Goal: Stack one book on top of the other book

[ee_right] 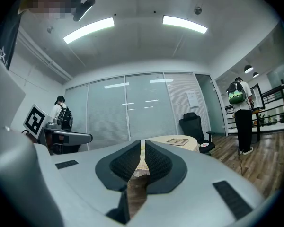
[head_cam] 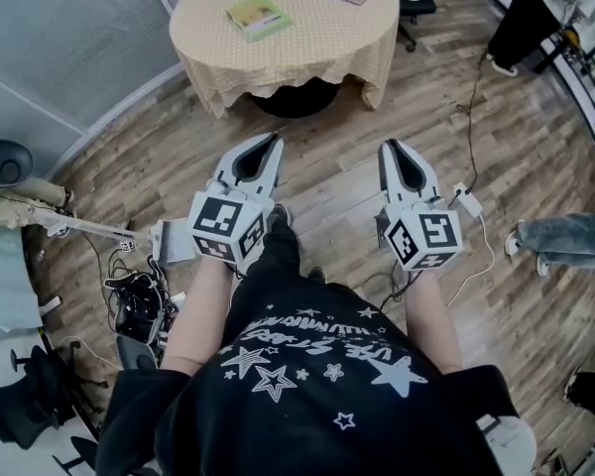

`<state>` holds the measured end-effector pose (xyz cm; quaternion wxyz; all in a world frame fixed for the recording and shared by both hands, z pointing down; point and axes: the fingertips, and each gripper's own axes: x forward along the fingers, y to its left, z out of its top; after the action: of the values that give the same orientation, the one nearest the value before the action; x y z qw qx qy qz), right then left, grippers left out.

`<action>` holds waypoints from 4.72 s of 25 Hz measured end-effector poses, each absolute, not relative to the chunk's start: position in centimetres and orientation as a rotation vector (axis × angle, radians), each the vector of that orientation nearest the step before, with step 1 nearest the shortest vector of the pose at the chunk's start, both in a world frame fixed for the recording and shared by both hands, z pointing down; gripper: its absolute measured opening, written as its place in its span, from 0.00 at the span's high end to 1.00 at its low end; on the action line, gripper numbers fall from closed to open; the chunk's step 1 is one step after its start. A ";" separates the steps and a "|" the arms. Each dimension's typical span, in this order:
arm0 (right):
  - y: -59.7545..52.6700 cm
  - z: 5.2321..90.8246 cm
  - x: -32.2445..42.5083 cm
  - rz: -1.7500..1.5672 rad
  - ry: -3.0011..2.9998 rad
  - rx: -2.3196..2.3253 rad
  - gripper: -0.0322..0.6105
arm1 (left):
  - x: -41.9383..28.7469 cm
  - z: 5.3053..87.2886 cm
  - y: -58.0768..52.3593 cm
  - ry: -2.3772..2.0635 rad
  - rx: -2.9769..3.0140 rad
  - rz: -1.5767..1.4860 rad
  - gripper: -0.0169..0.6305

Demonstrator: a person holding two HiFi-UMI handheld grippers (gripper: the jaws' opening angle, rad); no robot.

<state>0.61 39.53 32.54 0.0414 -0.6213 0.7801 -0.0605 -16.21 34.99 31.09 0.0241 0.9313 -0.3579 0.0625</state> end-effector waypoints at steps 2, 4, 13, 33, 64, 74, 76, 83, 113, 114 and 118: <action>39.2 32.6 0.9 -0.183 2.386 -1.906 0.88 | -15.9 31.3 34.5 -1.103 2.879 0.191 0.94; 38.6 32.6 1.3 -0.178 2.383 -1.914 0.88 | -15.5 31.4 33.7 -1.095 2.881 0.186 0.94; 33.7 33.5 3.7 -0.195 2.365 -1.988 0.88 | -12.6 31.8 27.4 -1.003 2.903 0.168 0.94; 13.4 33.5 7.9 -0.249 2.232 -2.198 0.88 | -7.4 32.8 4.8 -0.774 2.906 0.170 0.94; -0.9 35.6 11.0 -0.285 2.256 -2.180 0.88 | -5.6 36.4 -8.3 -0.829 2.809 0.165 0.94; -6.7 35.6 18.4 -0.285 2.370 -2.037 0.88 | 1.1 35.9 -12.2 -1.014 2.759 0.196 0.94; -7.9 35.5 20.0 -0.278 2.394 -2.015 0.88 | 2.4 35.6 -13.1 -1.056 2.747 0.200 0.94; -11.6 36.1 23.4 -0.317 2.479 -1.877 0.88 | 6.7 35.4 -14.8 -1.185 2.719 0.237 0.94; -23.5 36.3 25.5 -0.358 2.500 -1.881 0.88 | 7.1 38.5 -24.7 -1.193 2.594 0.191 0.94; -23.9 36.5 25.5 -0.367 2.495 -1.893 0.88 | 7.2 38.6 -25.1 -1.181 2.598 0.192 0.94; -24.9 36.9 25.4 -0.387 2.485 -1.940 0.88 | 6.6 39.7 -26.0 -1.150 2.570 0.185 0.94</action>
<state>25.44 -24.90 36.95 -0.0173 -0.6106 0.7823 -0.1219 6.63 -26.04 39.70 0.1594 0.8992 -0.4024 0.0647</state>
